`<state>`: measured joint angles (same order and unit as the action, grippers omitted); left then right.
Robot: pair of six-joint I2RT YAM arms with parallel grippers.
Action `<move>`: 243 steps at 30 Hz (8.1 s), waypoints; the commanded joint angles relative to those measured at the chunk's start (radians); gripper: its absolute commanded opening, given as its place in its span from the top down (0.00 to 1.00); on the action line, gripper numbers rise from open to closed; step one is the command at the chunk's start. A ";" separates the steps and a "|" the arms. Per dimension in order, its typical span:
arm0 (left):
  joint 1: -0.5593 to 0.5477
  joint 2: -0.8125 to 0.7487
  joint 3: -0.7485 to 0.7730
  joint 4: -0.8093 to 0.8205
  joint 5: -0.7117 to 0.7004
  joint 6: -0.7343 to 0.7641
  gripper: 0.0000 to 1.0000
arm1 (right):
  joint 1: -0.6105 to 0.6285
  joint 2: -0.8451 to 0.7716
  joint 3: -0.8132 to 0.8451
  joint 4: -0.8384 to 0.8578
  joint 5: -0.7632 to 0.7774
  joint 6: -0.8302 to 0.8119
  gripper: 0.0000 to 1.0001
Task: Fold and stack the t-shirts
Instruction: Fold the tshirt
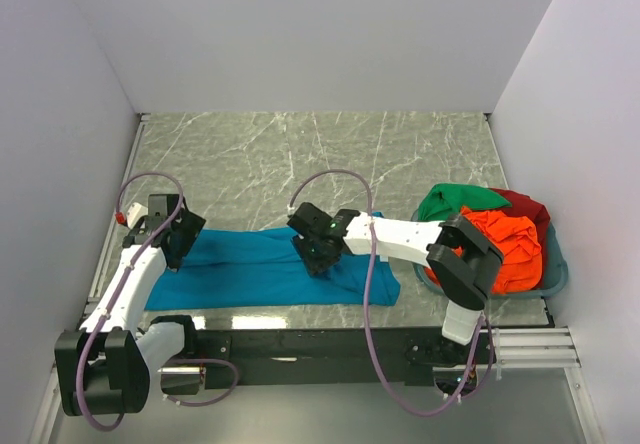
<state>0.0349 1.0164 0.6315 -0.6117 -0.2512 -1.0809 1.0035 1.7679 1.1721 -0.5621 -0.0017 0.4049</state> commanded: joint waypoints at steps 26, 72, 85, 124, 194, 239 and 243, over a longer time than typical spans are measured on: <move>-0.006 -0.006 0.010 0.009 -0.026 0.013 0.00 | -0.048 -0.013 0.037 -0.058 0.026 -0.038 0.87; -0.007 0.004 0.033 0.004 -0.005 0.024 0.01 | -0.011 -0.165 0.043 -0.093 -0.068 0.153 0.27; -0.009 0.177 0.045 0.147 0.044 0.050 0.01 | -0.143 -0.257 -0.261 0.102 -0.095 0.241 0.13; -0.156 0.128 -0.139 0.150 0.193 -0.112 0.01 | -0.614 0.567 0.682 -0.113 -0.302 -0.077 0.14; -1.029 0.418 0.053 0.337 0.288 -0.024 0.01 | -0.430 0.395 0.442 -0.036 -0.145 0.028 0.07; -1.103 -0.032 -0.133 0.053 0.059 -0.257 0.05 | -0.382 -0.674 -0.474 0.231 -0.052 0.296 0.05; -1.103 -0.009 -0.167 0.119 0.084 -0.264 0.20 | -0.338 -0.700 -0.543 0.217 -0.053 0.324 0.06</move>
<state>-1.0664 0.9989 0.4816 -0.5552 -0.1631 -1.3151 0.6388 1.1057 0.6579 -0.3790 -0.0677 0.6899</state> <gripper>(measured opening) 0.826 0.946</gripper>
